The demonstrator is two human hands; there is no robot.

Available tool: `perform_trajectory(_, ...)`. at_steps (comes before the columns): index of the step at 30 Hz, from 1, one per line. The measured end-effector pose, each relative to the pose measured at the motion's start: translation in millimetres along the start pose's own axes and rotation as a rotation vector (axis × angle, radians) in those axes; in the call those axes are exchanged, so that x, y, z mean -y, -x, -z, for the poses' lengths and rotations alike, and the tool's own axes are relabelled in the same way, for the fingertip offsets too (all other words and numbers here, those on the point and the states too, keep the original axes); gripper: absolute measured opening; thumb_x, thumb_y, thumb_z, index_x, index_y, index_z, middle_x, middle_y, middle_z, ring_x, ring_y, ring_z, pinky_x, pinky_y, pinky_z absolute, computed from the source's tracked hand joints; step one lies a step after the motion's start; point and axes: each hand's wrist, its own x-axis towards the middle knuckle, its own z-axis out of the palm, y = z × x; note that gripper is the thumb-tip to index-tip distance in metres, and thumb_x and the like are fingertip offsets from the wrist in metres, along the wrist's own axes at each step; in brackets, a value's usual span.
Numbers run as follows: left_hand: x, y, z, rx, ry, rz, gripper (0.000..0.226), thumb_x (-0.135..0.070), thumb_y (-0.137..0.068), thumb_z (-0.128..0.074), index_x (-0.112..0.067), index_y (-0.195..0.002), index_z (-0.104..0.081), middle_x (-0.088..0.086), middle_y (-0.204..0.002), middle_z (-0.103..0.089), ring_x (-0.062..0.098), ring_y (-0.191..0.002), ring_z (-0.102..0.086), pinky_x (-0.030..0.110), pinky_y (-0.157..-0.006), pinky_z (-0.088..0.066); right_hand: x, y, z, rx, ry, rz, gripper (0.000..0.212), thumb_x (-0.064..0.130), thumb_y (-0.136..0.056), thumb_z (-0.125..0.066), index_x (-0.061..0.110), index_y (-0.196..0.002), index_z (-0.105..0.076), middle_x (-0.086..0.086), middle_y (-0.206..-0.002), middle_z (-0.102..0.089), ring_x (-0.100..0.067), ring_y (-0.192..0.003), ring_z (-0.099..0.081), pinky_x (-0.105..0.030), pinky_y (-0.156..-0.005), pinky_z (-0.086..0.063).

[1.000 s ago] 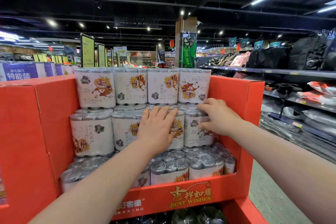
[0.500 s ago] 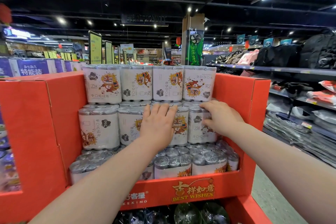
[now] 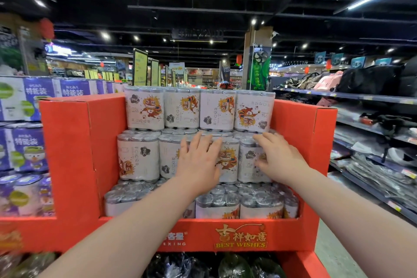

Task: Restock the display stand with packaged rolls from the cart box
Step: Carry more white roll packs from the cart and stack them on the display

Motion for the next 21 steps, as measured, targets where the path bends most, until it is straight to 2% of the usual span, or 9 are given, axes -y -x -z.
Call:
perform_trajectory(4,10,21,4,0.005,0.002,0.005,0.066,-0.036,-0.096,-0.043,-0.023,-0.152,-0.01,0.001,-0.158,-0.012,0.025,-0.148,-0.001,0.052,-0.118,-0.002,9,9,0,-0.024,0.011,-0.004,0.057,0.03,-0.088,-0.054,0.022,-0.141,-0.034,-0.002,-0.144,-0.037,-0.026,-0.134,-0.031,-0.042,-0.102,-0.039)
perform_trajectory(8,33,51,9,-0.038,-0.008,-0.002,0.062,-0.036,-0.093,-0.047,-0.021,-0.148,-0.024,0.002,-0.154,-0.023,0.024,-0.144,-0.013,0.045,-0.116,-0.018,33,25,3,-0.046,-0.009,0.011,0.064,0.028,-0.088,-0.053,0.023,-0.147,-0.026,-0.001,-0.148,-0.032,-0.023,-0.139,-0.026,-0.044,-0.109,-0.031)
perform_trajectory(11,60,89,17,-0.046,-0.021,0.031,0.058,-0.034,-0.091,-0.048,-0.019,-0.145,-0.031,0.002,-0.149,-0.03,0.024,-0.14,-0.022,0.038,-0.111,-0.025,64,41,4,-0.083,-0.043,0.038,0.069,0.03,-0.088,-0.055,0.023,-0.149,-0.024,-0.002,-0.151,-0.03,-0.024,-0.14,-0.026,-0.044,-0.109,-0.031)
perform_trajectory(14,96,144,24,-0.048,-0.025,0.084,0.054,-0.037,-0.085,-0.046,-0.015,-0.135,-0.046,0.005,-0.136,-0.046,0.027,-0.128,-0.042,0.04,-0.101,-0.038,116,60,2,-0.051,-0.06,0.149,0.063,0.034,-0.089,-0.055,0.023,-0.146,-0.03,0.0,-0.15,-0.033,-0.022,-0.14,-0.027,-0.042,-0.111,-0.03)
perform_trajectory(16,126,190,32,-0.026,0.007,0.145,0.054,-0.042,-0.072,-0.043,-0.013,-0.113,-0.062,0.007,-0.111,-0.063,0.03,-0.101,-0.062,0.04,-0.08,-0.054,163,75,-1,-0.07,-0.134,0.252,0.056,0.031,-0.087,-0.059,0.021,-0.14,-0.043,-0.002,-0.141,-0.044,-0.025,-0.134,-0.038,-0.041,-0.106,-0.034)
perform_trajectory(18,161,245,38,0.0,0.018,0.258,0.052,-0.044,-0.065,-0.041,-0.014,-0.099,-0.067,0.005,-0.093,-0.066,0.029,-0.082,-0.066,0.037,-0.063,-0.057,217,93,-7,-0.104,-0.23,0.384,0.047,0.024,-0.079,-0.066,0.014,-0.125,-0.059,-0.009,-0.123,-0.06,-0.031,-0.119,-0.054,-0.043,-0.096,-0.044)
perform_trajectory(21,206,341,53,0.131,-0.018,0.392,0.049,-0.041,-0.068,-0.048,-0.013,-0.104,-0.066,0.005,-0.097,-0.065,0.03,-0.089,-0.065,0.039,-0.071,-0.055,308,126,-17,-0.073,-0.32,0.551,0.047,0.03,-0.069,-0.064,0.013,-0.113,-0.066,-0.009,-0.111,-0.067,-0.032,-0.106,-0.062,-0.047,-0.088,-0.051)
